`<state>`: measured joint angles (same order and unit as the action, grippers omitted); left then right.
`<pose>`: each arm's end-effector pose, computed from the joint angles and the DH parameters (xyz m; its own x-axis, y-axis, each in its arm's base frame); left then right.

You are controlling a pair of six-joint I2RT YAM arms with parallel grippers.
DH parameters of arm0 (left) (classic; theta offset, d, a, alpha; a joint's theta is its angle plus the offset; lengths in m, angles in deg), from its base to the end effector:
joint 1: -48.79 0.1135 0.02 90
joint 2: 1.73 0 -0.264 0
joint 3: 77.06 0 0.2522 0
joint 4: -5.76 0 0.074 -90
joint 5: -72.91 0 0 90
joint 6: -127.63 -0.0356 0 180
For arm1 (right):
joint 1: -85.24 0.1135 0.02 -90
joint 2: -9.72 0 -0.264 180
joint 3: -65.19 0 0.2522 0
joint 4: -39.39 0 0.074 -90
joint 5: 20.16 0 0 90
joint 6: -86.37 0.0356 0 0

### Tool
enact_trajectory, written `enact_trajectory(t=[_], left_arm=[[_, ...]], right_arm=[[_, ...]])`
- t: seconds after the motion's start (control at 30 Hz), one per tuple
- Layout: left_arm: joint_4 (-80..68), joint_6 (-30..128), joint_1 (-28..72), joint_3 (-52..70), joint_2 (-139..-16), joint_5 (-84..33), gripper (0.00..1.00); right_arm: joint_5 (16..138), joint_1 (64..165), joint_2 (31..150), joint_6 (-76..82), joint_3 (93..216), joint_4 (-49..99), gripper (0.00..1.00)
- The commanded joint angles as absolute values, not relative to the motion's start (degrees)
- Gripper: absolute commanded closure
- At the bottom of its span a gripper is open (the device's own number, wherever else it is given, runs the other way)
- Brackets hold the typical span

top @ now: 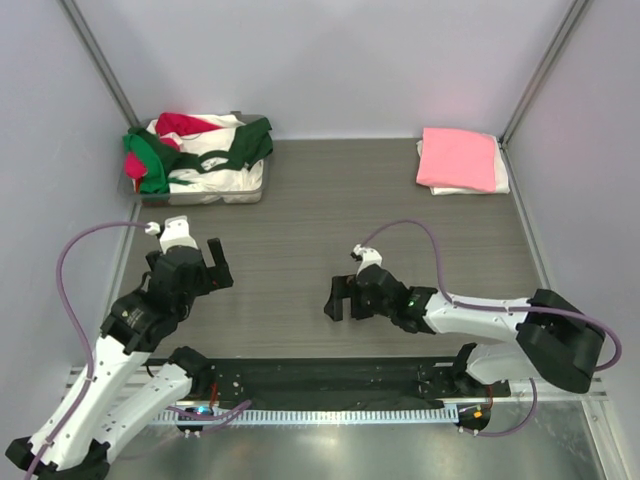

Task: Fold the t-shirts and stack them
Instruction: Reset both grippers

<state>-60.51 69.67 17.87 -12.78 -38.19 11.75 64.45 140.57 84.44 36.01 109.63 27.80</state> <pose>0.1058 -0.0434 0.3227 -0.5191 -0.2308 -0.8230 -0.1762 0.9711 -0.1612 0.1448 0.2035 0.1680 -0.7894 -0.0247 -0.6134 -0.3577 0.8306 0.4268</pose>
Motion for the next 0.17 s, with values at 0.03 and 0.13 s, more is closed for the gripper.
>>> enact_trajectory(t=[0.03, 0.13], left_arm=[[-58.18, 68.84, 18.72, -12.94, -38.73, 12.09, 0.00], [-58.18, 68.84, 19.43, -12.94, -38.82, 12.09, 0.00]], right_arm=[[61.66, 140.70, 78.98, 37.24, 107.17, 38.09, 0.00], [59.15, 140.70, 76.53, 37.75, 105.93, 37.77, 0.00]])
